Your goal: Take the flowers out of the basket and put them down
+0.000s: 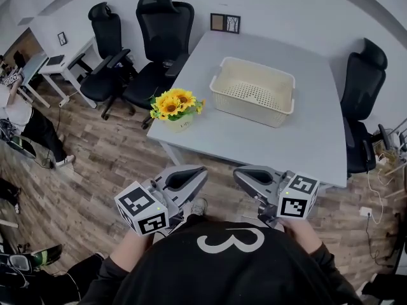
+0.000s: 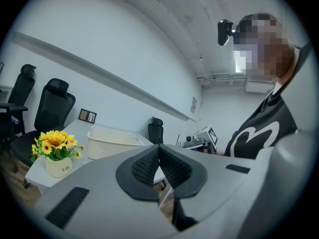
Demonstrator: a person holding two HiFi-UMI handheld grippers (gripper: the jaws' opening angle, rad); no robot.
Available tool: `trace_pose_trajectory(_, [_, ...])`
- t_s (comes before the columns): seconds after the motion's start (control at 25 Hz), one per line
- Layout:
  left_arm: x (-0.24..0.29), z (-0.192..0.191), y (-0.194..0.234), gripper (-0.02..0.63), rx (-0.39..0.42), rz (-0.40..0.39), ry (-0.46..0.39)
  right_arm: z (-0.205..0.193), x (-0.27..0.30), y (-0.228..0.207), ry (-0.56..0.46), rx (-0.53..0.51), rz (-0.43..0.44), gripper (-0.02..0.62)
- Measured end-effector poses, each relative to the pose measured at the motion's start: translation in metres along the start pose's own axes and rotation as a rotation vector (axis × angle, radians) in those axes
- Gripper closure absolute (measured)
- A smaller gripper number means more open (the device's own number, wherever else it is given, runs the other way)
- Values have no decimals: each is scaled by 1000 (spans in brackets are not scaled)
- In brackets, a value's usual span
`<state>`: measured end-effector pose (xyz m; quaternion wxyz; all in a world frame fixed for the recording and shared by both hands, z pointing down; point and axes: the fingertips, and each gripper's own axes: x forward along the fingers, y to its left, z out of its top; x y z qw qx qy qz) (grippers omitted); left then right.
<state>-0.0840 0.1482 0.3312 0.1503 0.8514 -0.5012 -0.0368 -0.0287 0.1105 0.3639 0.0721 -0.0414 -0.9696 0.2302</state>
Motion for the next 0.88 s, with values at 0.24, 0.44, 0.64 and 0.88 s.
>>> trace_pose_trajectory(0.24, [1, -4, 1, 594, 6, -2, 14, 1, 0, 2, -1, -10, -4, 586])
trace_pose_trajectory(0.44, [5, -5, 0, 594, 18, -12, 16, 3, -4, 1, -5, -14, -18, 586])
trace_pose_trajectory(0.64, [13, -2, -4, 594, 37, -36, 9, 6, -11, 1, -16, -29, -29, 586])
trace_pose_trajectory(0.88, [13, 3, -17, 594, 31, -50, 10, 9, -21, 11, -25, -29, -25, 586])
